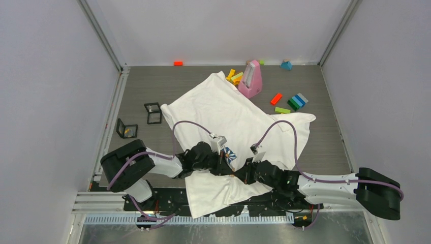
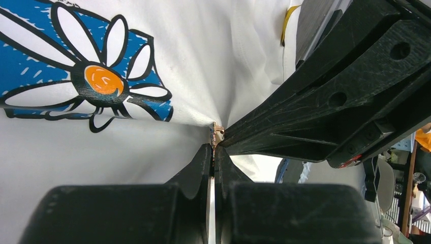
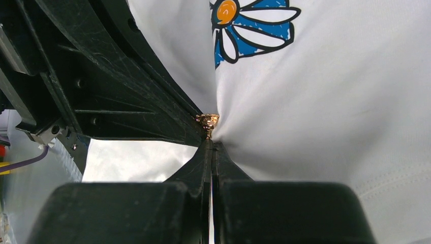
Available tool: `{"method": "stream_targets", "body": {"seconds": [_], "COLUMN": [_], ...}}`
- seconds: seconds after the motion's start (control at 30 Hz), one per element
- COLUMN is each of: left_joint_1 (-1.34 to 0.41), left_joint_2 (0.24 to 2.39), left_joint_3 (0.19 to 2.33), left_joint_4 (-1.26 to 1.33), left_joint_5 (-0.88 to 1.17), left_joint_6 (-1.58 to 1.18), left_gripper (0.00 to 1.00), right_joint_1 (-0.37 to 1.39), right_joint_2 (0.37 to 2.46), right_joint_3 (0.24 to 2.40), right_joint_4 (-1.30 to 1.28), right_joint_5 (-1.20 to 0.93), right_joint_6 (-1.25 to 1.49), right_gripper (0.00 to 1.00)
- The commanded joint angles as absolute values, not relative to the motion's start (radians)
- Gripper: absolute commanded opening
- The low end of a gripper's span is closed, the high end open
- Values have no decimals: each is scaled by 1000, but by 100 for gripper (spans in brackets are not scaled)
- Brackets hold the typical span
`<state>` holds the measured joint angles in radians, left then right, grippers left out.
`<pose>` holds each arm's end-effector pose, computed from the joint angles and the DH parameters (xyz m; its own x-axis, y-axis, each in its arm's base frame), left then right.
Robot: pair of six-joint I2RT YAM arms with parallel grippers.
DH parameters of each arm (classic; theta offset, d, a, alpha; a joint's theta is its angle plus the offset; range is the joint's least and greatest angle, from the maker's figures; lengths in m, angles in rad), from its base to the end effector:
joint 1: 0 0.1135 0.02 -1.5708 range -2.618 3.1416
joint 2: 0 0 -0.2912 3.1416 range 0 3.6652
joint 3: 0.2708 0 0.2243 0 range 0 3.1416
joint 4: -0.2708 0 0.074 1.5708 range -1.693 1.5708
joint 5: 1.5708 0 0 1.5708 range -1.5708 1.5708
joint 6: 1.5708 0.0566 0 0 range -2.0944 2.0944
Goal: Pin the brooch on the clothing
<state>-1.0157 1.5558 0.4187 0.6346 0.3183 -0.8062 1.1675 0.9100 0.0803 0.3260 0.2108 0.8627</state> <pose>0.1288 -0.2412 0.1722 -0.8625 0.0903 -0.4979 0.4756 0.4805 -0.7368 0.0677 0.1285 0.1620 -0.7518 0.1308 -0.6463 -0.3943 0.6964 0.5996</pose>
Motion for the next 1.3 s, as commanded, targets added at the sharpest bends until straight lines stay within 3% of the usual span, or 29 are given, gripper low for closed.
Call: {"method": "stream_targets", "body": {"seconds": [0.0,1.27], "left_joint_1": [-1025,-1026], "left_joint_2": [1563,1537], "left_joint_3": [469,480], "left_joint_4": [694,747], "left_joint_5": [383,664], "left_joint_6": [-805,-645], "left_gripper": [0,0], "right_joint_1": [1169,1169], "right_joint_2": [919,992], "right_joint_3": [109,114], "right_joint_4": [423,449], "right_joint_5": [204,158], "right_joint_6": [853,844], "right_gripper": [1,0]}}
